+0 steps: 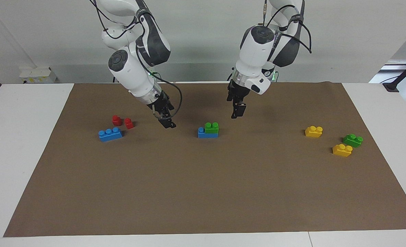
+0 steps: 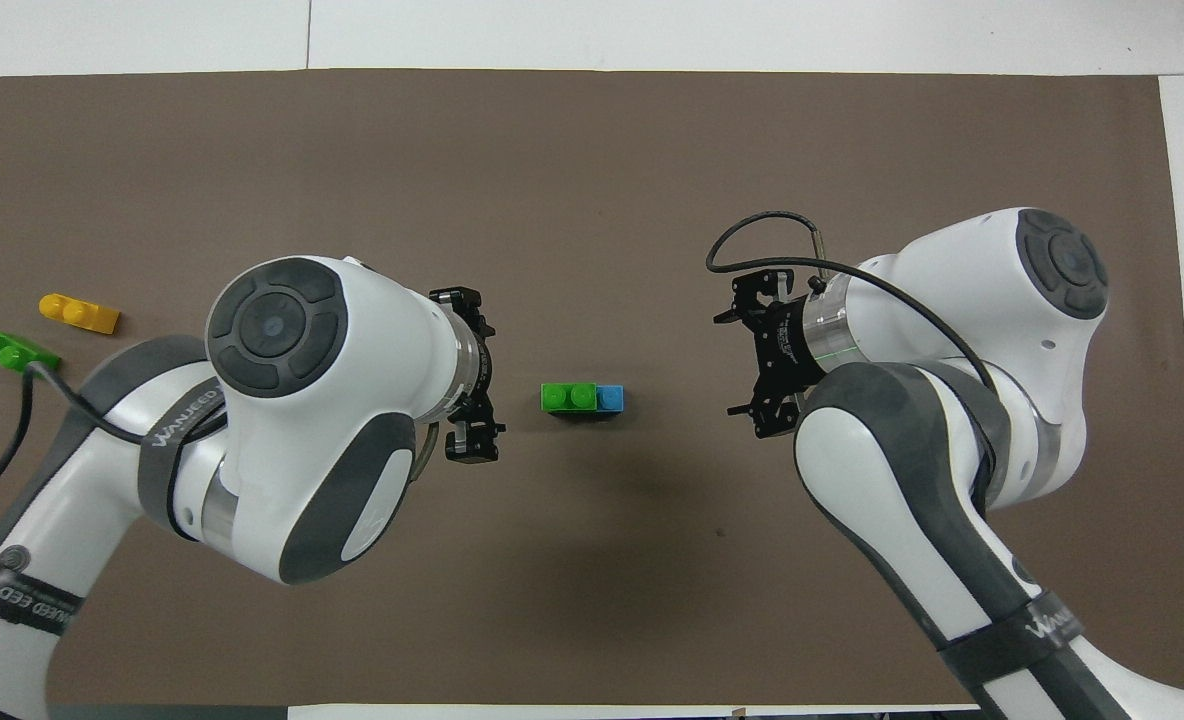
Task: Remove green block with left arm and hold with right
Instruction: 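Move both grippers toward the joined green-and-blue brick in the middle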
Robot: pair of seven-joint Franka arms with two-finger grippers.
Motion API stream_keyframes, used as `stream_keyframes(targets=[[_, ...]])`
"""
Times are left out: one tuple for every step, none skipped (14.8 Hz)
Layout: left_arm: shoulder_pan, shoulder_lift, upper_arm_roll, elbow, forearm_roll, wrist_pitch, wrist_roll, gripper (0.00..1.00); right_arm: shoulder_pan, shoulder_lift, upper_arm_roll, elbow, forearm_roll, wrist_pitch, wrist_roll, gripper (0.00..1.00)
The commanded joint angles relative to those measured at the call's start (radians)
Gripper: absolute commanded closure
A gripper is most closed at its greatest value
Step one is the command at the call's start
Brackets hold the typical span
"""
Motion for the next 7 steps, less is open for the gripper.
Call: stream_keyframes(targets=[[-0.032,0.028,0.018,-0.008,-0.014,0.04,-0.051,0.0,0.039,0.012,-0.002,-0.03,0.023,0.076,0.049,0.0],[-0.04,0.044,0.018,-0.008,-0.012,0.051,-0.069,0.0,0.053,0.018,-0.003,-0.034,0.023,0.088,0.057,0.0],[-0.063,0.067,0.019,-0.008,-0.008,0.068,-0.089,0.0,0.058,0.02,-0.002,-0.039,0.023,0.105,0.061,0.0],[-0.07,0.078,0.019,-0.011,-0.005,0.074,-0.096,0.0,0.059,0.02,-0.003,-0.053,0.025,0.122,0.061,0.0],[-0.077,0.078,0.019,-0.023,-0.004,0.082,-0.097,0.0,0.062,0.02,-0.002,-0.069,0.025,0.147,0.061,0.0],[-0.081,0.078,0.019,-0.031,-0.004,0.089,-0.099,0.0,0.081,0.02,-0.002,-0.088,0.037,0.177,0.061,0.0],[-0.083,0.078,0.019,-0.048,-0.004,0.102,-0.106,0.0,0.093,0.02,-0.002,-0.105,0.05,0.214,0.061,0.0]])
